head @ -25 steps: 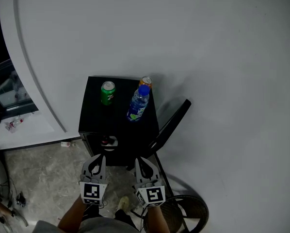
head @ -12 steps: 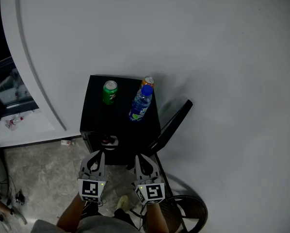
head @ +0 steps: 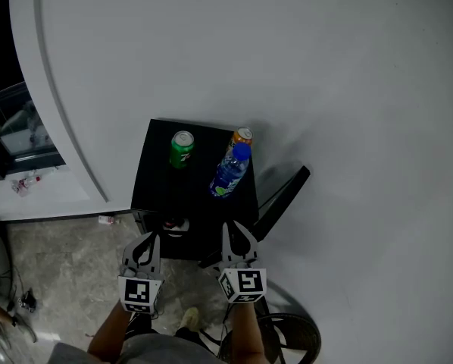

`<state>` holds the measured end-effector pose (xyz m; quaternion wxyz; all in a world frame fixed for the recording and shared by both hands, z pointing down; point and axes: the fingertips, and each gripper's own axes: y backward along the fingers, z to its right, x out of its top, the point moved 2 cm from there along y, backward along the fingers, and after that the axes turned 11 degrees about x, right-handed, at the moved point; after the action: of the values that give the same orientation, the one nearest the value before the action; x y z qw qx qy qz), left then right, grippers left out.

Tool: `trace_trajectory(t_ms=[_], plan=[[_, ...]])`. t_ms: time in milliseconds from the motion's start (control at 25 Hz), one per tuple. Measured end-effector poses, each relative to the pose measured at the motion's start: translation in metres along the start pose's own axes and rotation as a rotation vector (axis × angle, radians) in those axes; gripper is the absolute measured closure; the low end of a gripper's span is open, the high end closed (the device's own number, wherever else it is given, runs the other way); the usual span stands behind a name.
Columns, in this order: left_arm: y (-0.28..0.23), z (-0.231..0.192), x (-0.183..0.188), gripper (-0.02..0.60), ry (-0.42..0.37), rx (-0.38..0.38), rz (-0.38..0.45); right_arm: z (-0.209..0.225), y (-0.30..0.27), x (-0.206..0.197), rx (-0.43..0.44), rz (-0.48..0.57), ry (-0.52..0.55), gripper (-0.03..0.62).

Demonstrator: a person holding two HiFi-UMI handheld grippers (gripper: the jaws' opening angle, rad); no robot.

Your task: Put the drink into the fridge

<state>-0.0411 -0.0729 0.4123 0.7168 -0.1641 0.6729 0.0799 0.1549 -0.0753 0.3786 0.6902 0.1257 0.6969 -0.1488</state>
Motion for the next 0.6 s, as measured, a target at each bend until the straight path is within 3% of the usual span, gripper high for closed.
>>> trace_trajectory(t_ms=[240,600], plan=[[-0.01,-0.014,0.001,0.577,0.014,0.037,-0.002,0.022,-0.029,0.007,0.003,0.004,0.005,0.54],[-0.027,-0.023,-0.001,0.577,0.015,0.074,-0.02,0.052,-0.071,0.002,0.029,-0.03,-0.029,0.395]])
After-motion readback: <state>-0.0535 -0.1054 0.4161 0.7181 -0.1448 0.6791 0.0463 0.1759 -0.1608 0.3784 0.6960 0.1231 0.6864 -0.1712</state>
